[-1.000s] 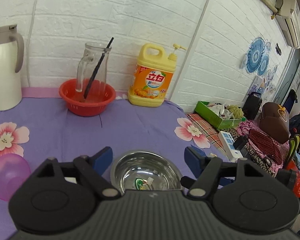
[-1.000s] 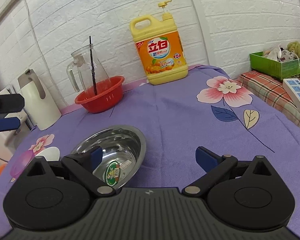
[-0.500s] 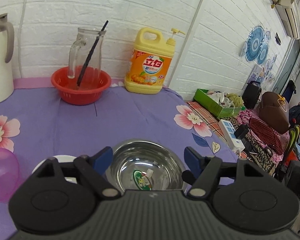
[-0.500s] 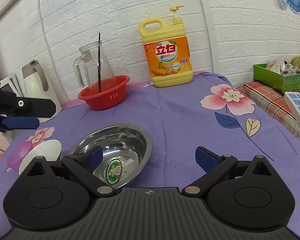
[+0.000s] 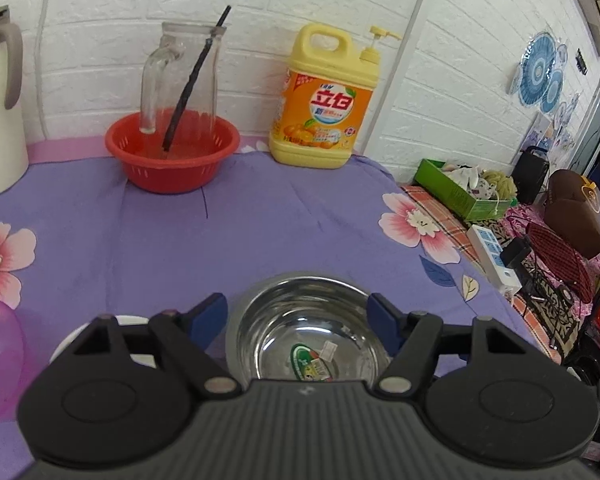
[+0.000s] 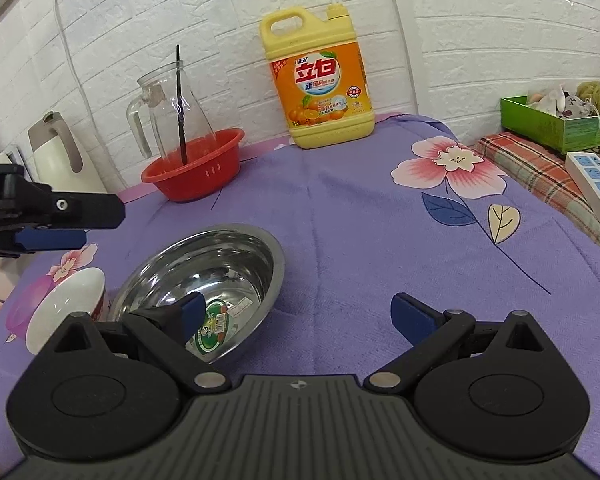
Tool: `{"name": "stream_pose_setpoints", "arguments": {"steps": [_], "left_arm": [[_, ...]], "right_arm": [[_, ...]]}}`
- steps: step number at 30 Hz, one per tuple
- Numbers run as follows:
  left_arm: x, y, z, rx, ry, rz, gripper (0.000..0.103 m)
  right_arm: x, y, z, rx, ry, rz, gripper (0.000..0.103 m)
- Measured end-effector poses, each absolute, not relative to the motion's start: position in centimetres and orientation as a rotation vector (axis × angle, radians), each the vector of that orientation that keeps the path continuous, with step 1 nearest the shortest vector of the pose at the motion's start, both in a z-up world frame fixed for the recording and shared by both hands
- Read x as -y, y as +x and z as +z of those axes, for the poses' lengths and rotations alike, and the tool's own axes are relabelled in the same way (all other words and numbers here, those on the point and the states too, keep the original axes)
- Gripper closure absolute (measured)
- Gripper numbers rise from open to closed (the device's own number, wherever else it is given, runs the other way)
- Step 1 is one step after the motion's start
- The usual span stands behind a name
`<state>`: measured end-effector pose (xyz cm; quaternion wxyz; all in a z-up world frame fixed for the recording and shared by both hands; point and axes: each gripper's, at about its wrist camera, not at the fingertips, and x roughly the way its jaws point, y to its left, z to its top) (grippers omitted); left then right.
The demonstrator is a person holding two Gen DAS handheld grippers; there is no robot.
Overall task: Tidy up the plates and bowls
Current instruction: 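Close the left tool on the steel bowl rim while the right tool grips it too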
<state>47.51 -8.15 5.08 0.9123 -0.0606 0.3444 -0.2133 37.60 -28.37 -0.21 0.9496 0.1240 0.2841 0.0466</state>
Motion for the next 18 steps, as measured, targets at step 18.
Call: {"name": "stream_pose_setpoints", "arguments": {"steps": [18], "left_arm": [[10.8, 51.7, 1.0, -0.857, -0.019, -0.423, 0.035]], "right_arm": [[24.6, 41.7, -1.4, -0.664, 0.075, 0.082, 0.000]]}}
